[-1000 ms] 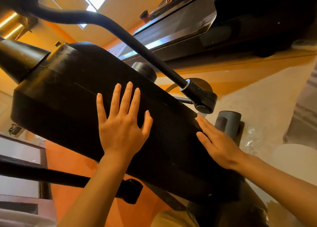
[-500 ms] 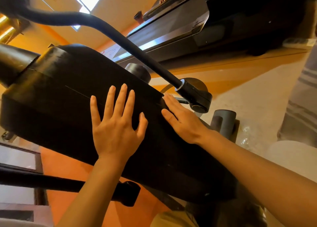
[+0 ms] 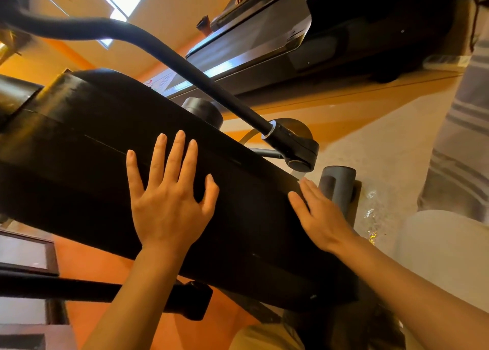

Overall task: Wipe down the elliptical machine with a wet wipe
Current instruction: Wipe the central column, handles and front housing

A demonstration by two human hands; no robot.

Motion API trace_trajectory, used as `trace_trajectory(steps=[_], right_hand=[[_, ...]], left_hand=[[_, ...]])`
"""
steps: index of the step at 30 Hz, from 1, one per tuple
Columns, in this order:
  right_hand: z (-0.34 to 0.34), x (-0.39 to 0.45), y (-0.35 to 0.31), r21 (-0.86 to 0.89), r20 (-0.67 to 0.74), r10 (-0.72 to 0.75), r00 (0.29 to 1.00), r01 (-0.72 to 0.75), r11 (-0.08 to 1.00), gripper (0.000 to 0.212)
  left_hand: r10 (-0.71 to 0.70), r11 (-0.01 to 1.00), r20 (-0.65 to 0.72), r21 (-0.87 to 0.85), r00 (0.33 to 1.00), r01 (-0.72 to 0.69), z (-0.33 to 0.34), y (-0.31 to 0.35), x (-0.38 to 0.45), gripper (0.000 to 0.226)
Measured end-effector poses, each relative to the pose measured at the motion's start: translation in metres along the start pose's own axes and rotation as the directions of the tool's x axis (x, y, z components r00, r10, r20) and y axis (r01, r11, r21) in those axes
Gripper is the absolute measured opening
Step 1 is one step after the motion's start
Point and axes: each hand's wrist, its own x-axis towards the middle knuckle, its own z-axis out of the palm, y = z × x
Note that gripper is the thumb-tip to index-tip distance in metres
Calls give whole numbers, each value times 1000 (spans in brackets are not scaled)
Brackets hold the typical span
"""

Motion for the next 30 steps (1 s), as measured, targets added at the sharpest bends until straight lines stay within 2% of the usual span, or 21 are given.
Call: trace_trajectory(steps=[4, 8, 10, 12, 15, 18, 21, 26, 28, 30], right_hand=[[9, -6, -30, 33, -39, -200, 979, 201, 979, 91], [16, -21, -12, 34, -130, -361, 923, 368, 929, 69], [15, -29, 15, 26, -176, -289, 941, 298, 954, 67], [11, -36, 43, 9, -181, -108, 977, 112, 994, 74], [6, -42, 61, -39, -145, 115, 983, -122, 992, 92], [4, -34, 45, -33, -131, 168, 977, -174, 984, 104], [1, -21, 12, -13, -148, 28, 989, -30, 999, 90], [9, -1, -44, -10, -41, -235, 971, 235, 972, 93], [13, 1, -46, 12, -35, -304, 952, 304, 953, 91], [11, 2, -36, 31, -44, -312, 949, 314, 949, 85]], left_hand=[[4, 1000, -13, -21, 1000, -4, -1, 0, -1, 57], [1, 1000, -9, -28, 1000, -1, -1, 1, 0, 58], [-2, 1000, -5, -26, 1000, 1, -1, 1, 0, 58], [-5, 1000, -3, -25, 1000, 5, -1, 1, 0, 58], [-7, 1000, -2, -19, 1000, 7, -1, 1, 0, 58], [-7, 1000, 5, -16, 1000, 7, 0, 1, 0, 58], [-8, 1000, 4, -18, 1000, 8, 0, 1, 0, 58], [-8, 999, 1, -39, 1000, 8, -2, 1, 0, 58], [-11, 999, 5, -41, 1000, 11, -2, 1, 0, 58], [-11, 999, 8, -43, 1000, 11, -3, 1, 0, 59]])
